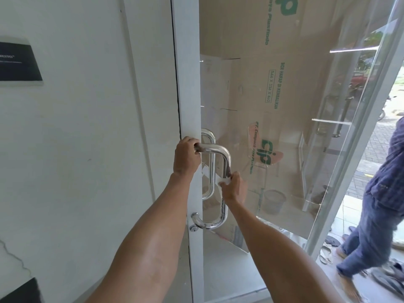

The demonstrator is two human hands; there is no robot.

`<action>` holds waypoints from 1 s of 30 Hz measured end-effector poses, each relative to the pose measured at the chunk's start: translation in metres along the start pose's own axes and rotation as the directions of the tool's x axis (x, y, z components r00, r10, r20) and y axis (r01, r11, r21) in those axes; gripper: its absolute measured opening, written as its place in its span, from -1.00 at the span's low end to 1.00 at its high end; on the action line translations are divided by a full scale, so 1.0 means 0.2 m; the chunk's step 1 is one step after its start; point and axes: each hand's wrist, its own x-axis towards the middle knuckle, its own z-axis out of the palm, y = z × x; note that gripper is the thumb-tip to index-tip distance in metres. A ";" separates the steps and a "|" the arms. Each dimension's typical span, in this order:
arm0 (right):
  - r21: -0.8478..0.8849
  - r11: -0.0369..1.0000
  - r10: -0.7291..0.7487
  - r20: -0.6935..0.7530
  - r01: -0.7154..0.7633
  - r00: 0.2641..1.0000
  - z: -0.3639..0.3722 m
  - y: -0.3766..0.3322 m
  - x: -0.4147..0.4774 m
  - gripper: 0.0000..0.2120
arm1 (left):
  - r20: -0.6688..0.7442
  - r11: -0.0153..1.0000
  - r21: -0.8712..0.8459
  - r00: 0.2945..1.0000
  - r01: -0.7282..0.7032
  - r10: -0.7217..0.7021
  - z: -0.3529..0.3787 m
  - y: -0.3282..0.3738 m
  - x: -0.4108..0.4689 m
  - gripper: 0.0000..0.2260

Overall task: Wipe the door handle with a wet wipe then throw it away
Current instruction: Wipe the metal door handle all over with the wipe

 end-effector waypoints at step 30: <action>0.093 0.994 -0.039 -0.103 0.049 0.994 0.00 0.02 -0.07 -0.86 | -0.038 1.000 0.013 0.999 0.013 -0.013 0.00 0.01 -0.03 -0.73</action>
